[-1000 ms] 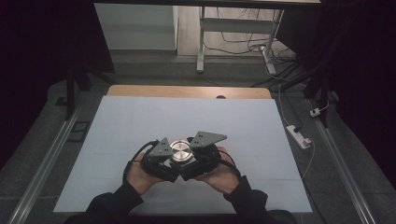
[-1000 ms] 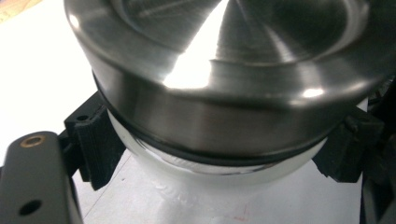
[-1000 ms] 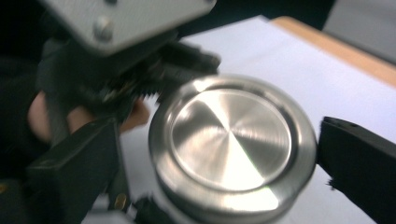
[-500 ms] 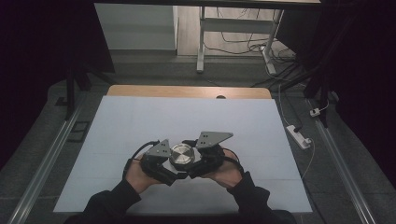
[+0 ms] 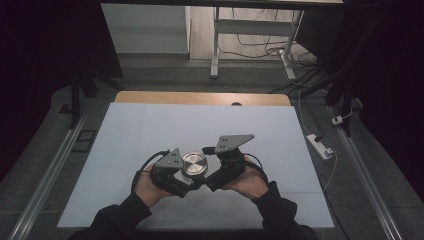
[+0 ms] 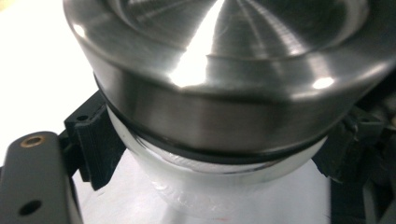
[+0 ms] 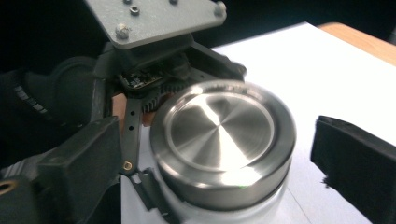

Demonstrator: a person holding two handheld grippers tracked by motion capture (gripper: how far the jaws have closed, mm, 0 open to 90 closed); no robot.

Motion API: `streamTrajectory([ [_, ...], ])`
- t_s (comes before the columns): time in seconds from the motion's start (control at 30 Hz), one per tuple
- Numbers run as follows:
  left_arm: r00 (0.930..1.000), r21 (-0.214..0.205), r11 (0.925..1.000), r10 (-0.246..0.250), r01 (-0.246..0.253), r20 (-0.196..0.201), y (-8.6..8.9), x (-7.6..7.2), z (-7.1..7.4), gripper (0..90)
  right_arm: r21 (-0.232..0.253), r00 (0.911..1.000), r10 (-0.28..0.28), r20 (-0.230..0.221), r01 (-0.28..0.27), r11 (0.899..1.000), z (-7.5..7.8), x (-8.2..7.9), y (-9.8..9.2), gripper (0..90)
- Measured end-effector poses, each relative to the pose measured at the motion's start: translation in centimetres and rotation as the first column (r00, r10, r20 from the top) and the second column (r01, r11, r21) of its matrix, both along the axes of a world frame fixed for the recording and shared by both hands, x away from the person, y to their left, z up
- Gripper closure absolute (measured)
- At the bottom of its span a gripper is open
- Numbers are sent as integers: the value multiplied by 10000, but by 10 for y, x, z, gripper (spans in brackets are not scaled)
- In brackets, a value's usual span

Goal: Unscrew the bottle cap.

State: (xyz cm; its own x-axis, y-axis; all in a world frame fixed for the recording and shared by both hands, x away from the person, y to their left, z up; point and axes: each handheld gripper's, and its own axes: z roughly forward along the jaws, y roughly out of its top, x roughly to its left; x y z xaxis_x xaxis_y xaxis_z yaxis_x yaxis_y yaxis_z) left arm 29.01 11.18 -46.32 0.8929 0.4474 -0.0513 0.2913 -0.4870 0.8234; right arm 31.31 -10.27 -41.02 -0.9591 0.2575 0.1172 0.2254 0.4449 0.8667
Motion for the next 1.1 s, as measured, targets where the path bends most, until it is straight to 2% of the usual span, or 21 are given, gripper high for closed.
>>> streamTrajectory([
  [0.07, 9996, 107, 9996, 277, -278, 26, -1, 0, 0, 156, -289, 9974, -601, 386, 612, 9977, -2, -5, 7, 0],
  [0.13, 9989, 281, 9985, 460, -462, 71, -3, -1, 0, 156, -506, 9912, -1109, 727, 1148, 9921, -4, -11, 15, 16],
  [0.2, 9984, 365, 9978, 556, -559, 91, -5, -2, 0, 156, -577, 9794, -1657, 1150, 1732, 9832, -7, -16, 21, 60],
  [0.3, 9985, 321, 9979, 553, -555, 55, -5, -3, 0, 156, -519, 9677, -1970, 1576, 2073, 9769, -11, -19, 24, 155],
  [0.33, 9987, 299, 9983, 508, -509, 48, -5, -3, 1, 156, -424, 9664, -1945, 1681, 2042, 9780, -12, -19, 23, 178],
  [0.43, 9999, 94, 9999, 106, -105, -26, -3, -1, 0, 156, -282, 9743, -1728, 1445, 1786, 9835, -11, -17, 20, 181],
  [0.5, 9990, -129, 9992, -381, 378, -216, 0, 1, 0, 156, -215, 9820, -1326, 1346, 1367, 9904, -11, -15, 17, 182],
  [0.53, 9990, -129, 9992, -381, 378, -216, 0, 1, 0, 156, -208, 9863, -1043, 1278, 1078, 9940, -11, -14, 16, 183],
  [0.57, 9950, -248, 9952, -951, 944, -291, 2, 2, 0, 156, -163, 9900, -696, 1226, 721, 9973, -11, -12, 14, 183],
  [0.63, 9892, -324, 9894, -1427, 1416, -341, 3, 3, -1, 156, -30, 9962, -77, 871, 80, 10000, -11, -8, 10, 184],
  [0.73, 9813, -441, 9816, -1877, 1858, -436, 3, 4, -3, 156, 136, 9969, 592, 516, -600, 9981, -11, -4, 6, 184],
  [0.87, 9748, -411, 9760, -2158, 2137, -556, 2, 5, -4, 156, 334, 9947, 968, 343, -980, 9946, -14, -1, 4, 184],
  [0.9, 9748, -411, 9760, -2158, 2137, -556, 2, 5, -4, 156, 355, 9939, 1030, 388, -1044, 9939, -15, 0, 3, 184],
  [0.93, 9709, -329, 9721, -2338, 2323, -528, 3, 6, -5, 156, 364, 9929, 1110, 427, -1126, 9930, -15, -1, 3, 185],
  [1.0, 9692, -300, 9706, -2400, 2386, -557, 2, 5, -5, 156, 372, 9919, 1154, 524, -1174, 9924, -14, -1, 3, 185],
  [1.1, 9702, -241, 9714, -2372, 2362, -504, 1, 5, -5, 156, 418, 9912, 1167, 629, -1195, 9920, -12, -1, 2, 185],
])
